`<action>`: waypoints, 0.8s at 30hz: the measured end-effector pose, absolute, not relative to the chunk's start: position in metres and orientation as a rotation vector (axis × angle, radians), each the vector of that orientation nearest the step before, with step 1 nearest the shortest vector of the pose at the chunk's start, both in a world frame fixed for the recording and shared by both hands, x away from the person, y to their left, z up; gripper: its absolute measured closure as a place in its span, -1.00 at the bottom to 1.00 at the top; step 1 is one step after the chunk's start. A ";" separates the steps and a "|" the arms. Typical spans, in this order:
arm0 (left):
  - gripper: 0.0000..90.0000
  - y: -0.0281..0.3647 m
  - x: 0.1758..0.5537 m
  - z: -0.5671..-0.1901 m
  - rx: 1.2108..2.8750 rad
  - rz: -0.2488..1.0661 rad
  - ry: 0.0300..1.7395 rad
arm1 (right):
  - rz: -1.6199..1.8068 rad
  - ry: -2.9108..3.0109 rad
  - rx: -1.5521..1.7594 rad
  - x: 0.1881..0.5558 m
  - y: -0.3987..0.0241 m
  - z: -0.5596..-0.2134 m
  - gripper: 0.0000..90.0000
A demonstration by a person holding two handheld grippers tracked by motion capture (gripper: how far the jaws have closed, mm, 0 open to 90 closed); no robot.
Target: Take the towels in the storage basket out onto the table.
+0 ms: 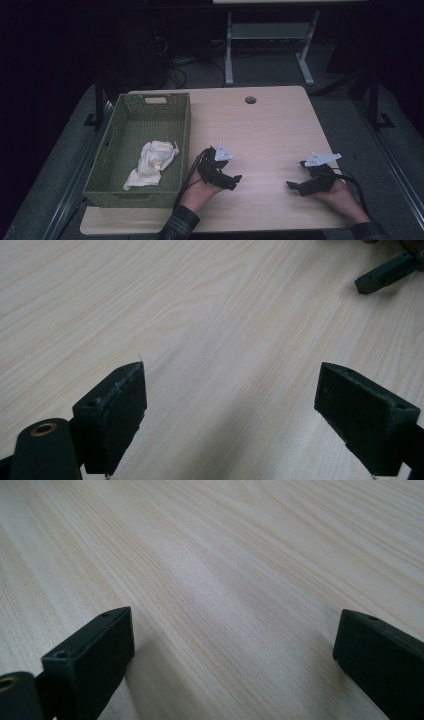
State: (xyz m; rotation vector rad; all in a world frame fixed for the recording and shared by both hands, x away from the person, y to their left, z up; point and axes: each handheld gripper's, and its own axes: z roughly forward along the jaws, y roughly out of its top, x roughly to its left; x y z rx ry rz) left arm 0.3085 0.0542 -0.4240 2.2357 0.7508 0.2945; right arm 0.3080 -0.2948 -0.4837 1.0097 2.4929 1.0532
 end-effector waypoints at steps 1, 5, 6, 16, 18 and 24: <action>-0.72 0.054 0.309 -0.423 2.234 0.295 0.751 | 1.053 2.493 1.010 0.308 -0.295 -0.484 -0.94; -0.72 0.054 0.310 -0.420 2.232 0.302 0.748 | 1.054 2.493 1.010 0.308 -0.295 -0.484 -0.94; -0.72 0.053 0.310 -0.419 2.233 0.302 0.747 | 1.053 2.493 1.010 0.308 -0.295 -0.484 -0.94; -0.72 0.054 0.314 -0.405 2.225 0.272 0.742 | 1.053 2.493 1.009 0.308 -0.295 -0.484 -0.94; -0.72 0.054 0.314 -0.404 2.220 0.266 0.744 | 1.053 2.493 1.009 0.308 -0.295 -0.484 -0.94; -0.72 0.054 0.317 -0.395 2.219 0.248 0.727 | 1.053 2.493 1.010 0.308 -0.295 -0.484 -0.94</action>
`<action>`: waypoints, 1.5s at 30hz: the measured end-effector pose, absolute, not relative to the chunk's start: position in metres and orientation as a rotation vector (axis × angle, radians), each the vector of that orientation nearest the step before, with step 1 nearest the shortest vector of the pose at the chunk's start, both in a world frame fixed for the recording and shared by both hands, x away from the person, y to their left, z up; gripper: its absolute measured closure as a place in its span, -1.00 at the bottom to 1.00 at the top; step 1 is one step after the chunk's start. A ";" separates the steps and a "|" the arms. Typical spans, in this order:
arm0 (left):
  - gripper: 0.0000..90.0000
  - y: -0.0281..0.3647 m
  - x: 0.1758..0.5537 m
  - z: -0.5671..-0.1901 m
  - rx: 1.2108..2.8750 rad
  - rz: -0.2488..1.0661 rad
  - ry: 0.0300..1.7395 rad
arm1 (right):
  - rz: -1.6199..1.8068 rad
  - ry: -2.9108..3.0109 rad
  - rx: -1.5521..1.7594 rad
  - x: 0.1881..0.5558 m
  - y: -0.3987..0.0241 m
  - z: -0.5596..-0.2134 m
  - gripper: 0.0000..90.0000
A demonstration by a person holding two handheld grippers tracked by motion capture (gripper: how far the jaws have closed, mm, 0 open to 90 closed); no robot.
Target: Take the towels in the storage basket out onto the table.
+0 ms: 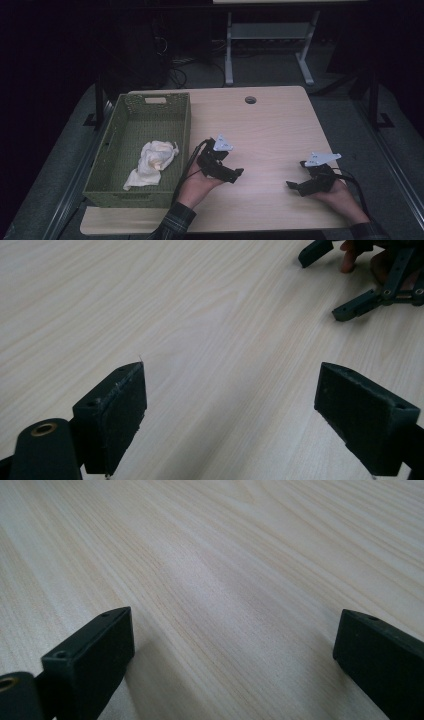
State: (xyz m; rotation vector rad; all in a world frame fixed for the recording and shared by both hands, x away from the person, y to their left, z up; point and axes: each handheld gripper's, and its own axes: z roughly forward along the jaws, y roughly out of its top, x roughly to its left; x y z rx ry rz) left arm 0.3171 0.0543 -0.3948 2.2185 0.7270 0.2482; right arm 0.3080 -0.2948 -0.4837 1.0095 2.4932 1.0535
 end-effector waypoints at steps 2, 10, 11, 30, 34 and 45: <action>-0.72 0.055 0.318 -0.391 2.212 0.239 0.724 | 1.054 2.493 1.010 0.308 -0.295 -0.484 -0.94; -0.71 0.057 0.326 -0.376 2.219 0.217 0.665 | 1.054 2.493 1.010 0.308 -0.295 -0.484 -0.94; -0.71 0.057 0.326 -0.376 2.219 0.217 0.665 | 1.054 2.493 1.010 0.308 -0.295 -0.484 -0.94; -0.70 0.086 0.333 -0.354 2.202 0.288 0.690 | 1.054 2.493 1.010 0.308 -0.295 -0.484 -0.94; -0.70 0.093 0.335 -0.351 2.194 0.305 0.701 | 1.054 2.493 1.010 0.308 -0.295 -0.484 -0.94; -0.70 0.112 0.334 -0.343 2.189 0.353 0.737 | 1.054 2.493 1.010 0.308 -0.295 -0.484 -0.94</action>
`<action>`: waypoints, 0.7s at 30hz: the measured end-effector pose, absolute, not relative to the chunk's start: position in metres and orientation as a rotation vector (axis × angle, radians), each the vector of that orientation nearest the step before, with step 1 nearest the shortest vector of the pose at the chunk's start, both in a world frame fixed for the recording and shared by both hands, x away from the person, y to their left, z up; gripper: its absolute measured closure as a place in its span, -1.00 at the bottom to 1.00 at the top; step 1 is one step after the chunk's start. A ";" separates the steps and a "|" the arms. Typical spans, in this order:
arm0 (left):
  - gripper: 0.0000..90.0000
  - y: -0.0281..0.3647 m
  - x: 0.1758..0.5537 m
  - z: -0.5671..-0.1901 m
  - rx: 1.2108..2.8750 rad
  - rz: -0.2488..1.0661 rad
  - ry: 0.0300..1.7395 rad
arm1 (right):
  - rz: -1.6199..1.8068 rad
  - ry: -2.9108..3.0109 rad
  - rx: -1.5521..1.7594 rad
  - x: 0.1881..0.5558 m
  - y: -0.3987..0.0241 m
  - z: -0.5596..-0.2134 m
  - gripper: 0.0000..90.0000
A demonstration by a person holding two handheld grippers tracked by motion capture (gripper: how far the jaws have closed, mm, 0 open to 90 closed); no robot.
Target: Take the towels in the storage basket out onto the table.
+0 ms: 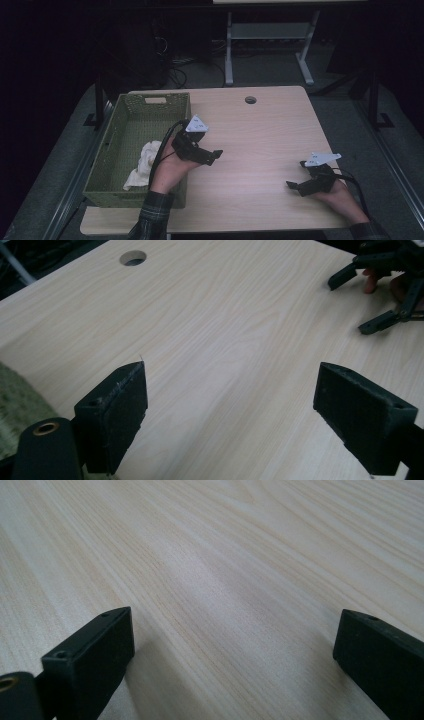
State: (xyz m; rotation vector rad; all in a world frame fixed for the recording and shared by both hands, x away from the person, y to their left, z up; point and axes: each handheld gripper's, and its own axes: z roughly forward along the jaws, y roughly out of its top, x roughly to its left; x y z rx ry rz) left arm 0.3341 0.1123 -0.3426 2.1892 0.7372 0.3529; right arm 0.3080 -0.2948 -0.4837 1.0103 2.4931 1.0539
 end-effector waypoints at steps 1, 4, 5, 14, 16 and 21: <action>-0.70 0.115 0.334 -0.342 2.190 0.362 0.740 | 1.054 2.493 1.011 0.308 -0.295 -0.484 -0.94; -0.70 0.120 0.334 -0.341 2.184 0.372 0.748 | 1.054 2.493 1.011 0.308 -0.295 -0.484 -0.94; -0.70 0.122 0.334 -0.340 2.183 0.374 0.755 | 1.054 2.493 1.011 0.308 -0.295 -0.484 -0.94; -0.70 0.139 0.334 -0.338 2.192 0.401 0.786 | 1.054 2.493 1.010 0.308 -0.295 -0.484 -0.94; -0.70 0.143 0.334 -0.338 2.196 0.407 0.794 | 1.054 2.493 1.011 0.308 -0.295 -0.484 -0.94; -0.70 0.154 0.336 -0.338 2.187 0.418 0.822 | 1.054 2.493 1.010 0.308 -0.295 -0.484 -0.94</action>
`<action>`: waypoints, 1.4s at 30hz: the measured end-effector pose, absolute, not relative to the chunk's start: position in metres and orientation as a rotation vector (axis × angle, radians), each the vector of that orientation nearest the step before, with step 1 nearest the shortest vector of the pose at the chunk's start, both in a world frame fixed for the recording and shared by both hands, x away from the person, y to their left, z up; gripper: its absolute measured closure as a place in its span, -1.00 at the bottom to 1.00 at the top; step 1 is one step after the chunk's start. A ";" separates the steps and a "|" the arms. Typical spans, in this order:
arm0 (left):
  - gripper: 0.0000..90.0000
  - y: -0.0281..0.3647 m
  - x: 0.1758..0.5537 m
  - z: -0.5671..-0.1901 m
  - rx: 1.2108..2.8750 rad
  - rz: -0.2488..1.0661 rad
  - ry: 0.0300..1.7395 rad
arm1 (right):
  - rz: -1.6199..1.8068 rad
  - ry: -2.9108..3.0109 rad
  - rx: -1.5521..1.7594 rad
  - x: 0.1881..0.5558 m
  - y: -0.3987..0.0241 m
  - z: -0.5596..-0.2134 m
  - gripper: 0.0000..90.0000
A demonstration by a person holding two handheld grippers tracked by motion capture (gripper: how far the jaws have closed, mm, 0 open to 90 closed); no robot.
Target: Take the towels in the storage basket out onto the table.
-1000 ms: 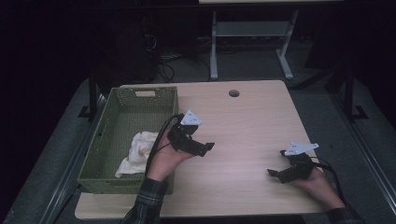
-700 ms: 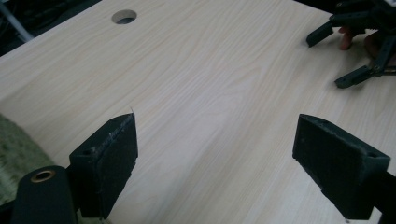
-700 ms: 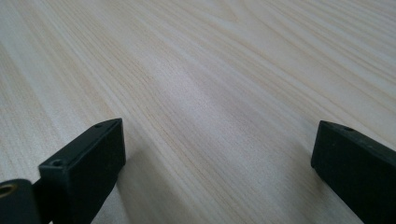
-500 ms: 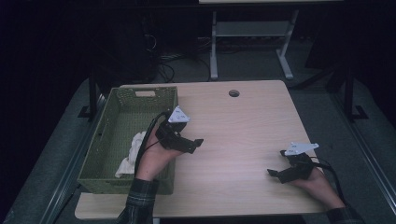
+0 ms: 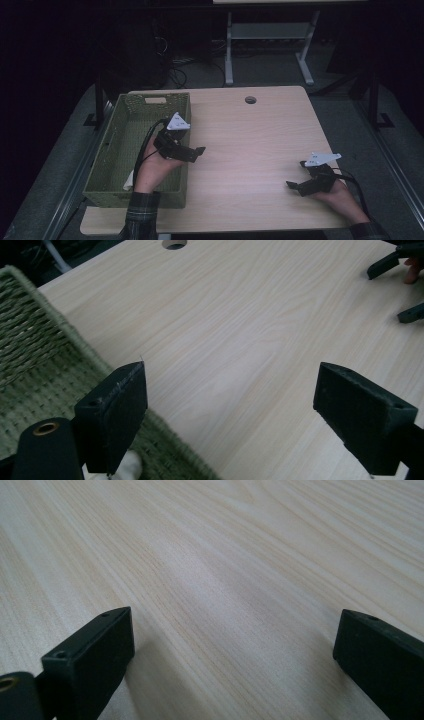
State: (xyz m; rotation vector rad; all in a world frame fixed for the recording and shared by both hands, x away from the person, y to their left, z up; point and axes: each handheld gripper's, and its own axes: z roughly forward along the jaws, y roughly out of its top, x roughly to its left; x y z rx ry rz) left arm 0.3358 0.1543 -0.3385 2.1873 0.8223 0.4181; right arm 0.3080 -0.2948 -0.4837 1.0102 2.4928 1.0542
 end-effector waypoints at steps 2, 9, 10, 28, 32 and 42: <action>-0.70 0.160 0.337 -0.339 2.186 0.426 0.830 | 1.054 2.493 1.011 0.308 -0.295 -0.484 -0.94; -0.70 0.182 0.338 -0.339 2.171 0.461 0.883 | 1.054 2.493 1.011 0.308 -0.295 -0.484 -0.94; -0.70 0.185 0.338 -0.340 2.163 0.465 0.894 | 1.054 2.493 1.010 0.308 -0.295 -0.484 -0.94; -0.70 0.236 0.350 -0.362 2.194 0.537 1.028 | 1.053 2.493 1.010 0.308 -0.295 -0.484 -0.94; -0.70 0.244 0.353 -0.369 2.211 0.549 1.056 | 1.053 2.493 1.010 0.308 -0.295 -0.484 -0.94; -0.72 0.257 0.362 -0.399 2.277 0.529 1.189 | 1.053 2.493 1.011 0.308 -0.295 -0.484 -0.94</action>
